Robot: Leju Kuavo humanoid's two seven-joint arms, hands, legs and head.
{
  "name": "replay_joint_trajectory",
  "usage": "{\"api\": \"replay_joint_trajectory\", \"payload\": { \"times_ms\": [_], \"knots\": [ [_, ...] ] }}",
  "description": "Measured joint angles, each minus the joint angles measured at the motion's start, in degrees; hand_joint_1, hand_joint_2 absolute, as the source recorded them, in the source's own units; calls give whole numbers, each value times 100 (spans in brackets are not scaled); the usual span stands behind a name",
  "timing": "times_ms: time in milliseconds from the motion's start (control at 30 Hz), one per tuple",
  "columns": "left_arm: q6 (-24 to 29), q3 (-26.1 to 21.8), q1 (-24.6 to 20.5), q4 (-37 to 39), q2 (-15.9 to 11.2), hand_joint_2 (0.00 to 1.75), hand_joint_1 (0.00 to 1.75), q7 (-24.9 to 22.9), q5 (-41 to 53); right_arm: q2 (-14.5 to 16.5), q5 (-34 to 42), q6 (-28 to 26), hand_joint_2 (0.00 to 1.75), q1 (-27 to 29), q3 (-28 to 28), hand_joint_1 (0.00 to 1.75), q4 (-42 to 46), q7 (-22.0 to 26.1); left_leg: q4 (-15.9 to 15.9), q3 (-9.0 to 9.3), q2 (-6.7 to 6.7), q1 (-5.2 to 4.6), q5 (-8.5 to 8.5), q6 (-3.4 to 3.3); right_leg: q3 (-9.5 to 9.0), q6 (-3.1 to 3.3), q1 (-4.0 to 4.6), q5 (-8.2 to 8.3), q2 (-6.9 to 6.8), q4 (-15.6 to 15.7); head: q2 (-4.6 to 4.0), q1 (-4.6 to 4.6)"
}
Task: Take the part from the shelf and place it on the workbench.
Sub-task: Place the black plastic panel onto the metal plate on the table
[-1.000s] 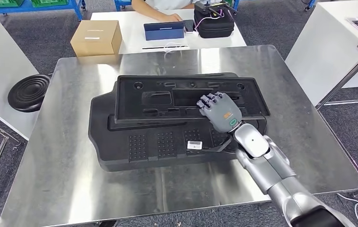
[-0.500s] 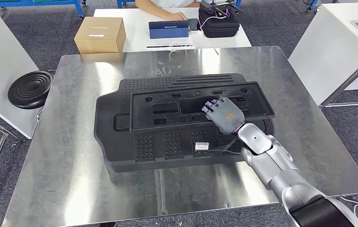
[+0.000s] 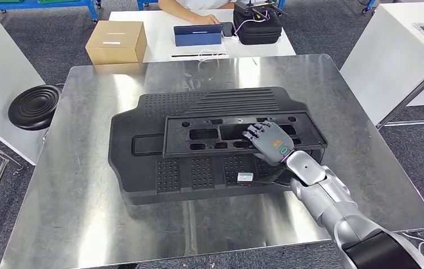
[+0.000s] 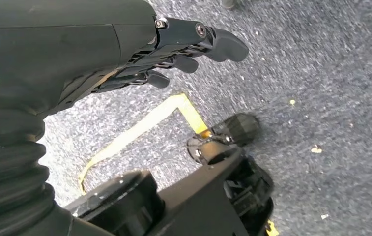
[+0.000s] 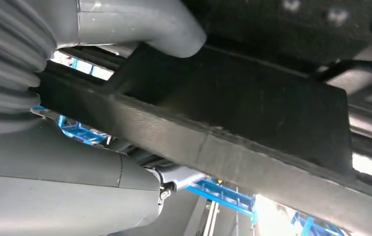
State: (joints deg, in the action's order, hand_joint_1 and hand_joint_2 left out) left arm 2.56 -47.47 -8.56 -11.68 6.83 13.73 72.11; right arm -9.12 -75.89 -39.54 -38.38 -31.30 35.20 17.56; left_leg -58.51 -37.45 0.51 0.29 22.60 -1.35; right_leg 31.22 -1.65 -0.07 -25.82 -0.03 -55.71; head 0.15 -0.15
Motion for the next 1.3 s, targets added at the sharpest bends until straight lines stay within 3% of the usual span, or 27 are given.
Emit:
{"api": "replay_joint_trajectory", "payload": {
  "times_ms": [67, 433, 800, 1300],
  "knots": [
    [82, 12, -1, -1, -1, 0, 0, -15, -15, 36, 32, -14, 0, -3, 47, 0, -44, 28, 1, 0, 1, 1, 0, 0, 0, 1, 0, -1, 0, 0, 0, 1],
    [221, 14, -8, -2, -2, 0, 0, 53, -131, 152, 591, 109, 0, -58, 289, 0, -469, 705, 2, 5, 0, 0, 0, 0, -6, 2, -1, -1, 0, 0, 0, 1],
    [210, 14, -36, -2, -8, 0, 0, 54, -138, 300, 464, 430, 0, -71, 209, 0, -550, 919, 2, 8, 0, 1, 0, 0, -7, 1, 1, 0, 0, 0, 0, 0],
    [186, 38, -77, -2, -8, 0, 0, 35, -138, 349, 448, 616, 0, 96, -1108, 0, 675, 832, 2, 8, -3, 2, 0, 0, -4, 2, 1, -1, 3, -1, 0, 1]
  ]
}}
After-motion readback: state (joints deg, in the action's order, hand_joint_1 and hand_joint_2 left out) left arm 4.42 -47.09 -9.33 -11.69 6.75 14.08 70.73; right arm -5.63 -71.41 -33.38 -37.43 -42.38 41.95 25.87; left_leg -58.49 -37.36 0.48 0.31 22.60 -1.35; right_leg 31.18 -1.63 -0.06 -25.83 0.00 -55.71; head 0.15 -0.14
